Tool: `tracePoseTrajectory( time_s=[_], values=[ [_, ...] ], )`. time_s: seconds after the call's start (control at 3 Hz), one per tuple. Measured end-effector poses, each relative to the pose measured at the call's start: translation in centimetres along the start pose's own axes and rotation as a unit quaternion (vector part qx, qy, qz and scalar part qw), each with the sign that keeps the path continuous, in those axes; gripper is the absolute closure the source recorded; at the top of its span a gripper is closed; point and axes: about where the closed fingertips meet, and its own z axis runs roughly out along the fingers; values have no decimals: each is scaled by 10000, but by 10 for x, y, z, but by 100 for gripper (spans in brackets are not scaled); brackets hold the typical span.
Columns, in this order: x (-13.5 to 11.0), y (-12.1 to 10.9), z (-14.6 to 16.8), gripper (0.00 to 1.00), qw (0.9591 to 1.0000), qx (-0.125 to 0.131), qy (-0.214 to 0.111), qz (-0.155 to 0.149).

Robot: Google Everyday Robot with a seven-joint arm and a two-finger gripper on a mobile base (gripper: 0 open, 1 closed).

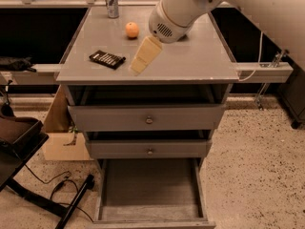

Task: Place rxbar chocolate into bottom drawer

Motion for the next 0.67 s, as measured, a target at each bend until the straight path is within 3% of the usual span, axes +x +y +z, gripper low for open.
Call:
tracePoseTrajectory(
  time_s=[0.33,0.67],
  values=[
    [-20,-15,29,0,9999,-101,-61,-30],
    [-43,-41,69,0,9998,-146,-63,147]
  ],
)
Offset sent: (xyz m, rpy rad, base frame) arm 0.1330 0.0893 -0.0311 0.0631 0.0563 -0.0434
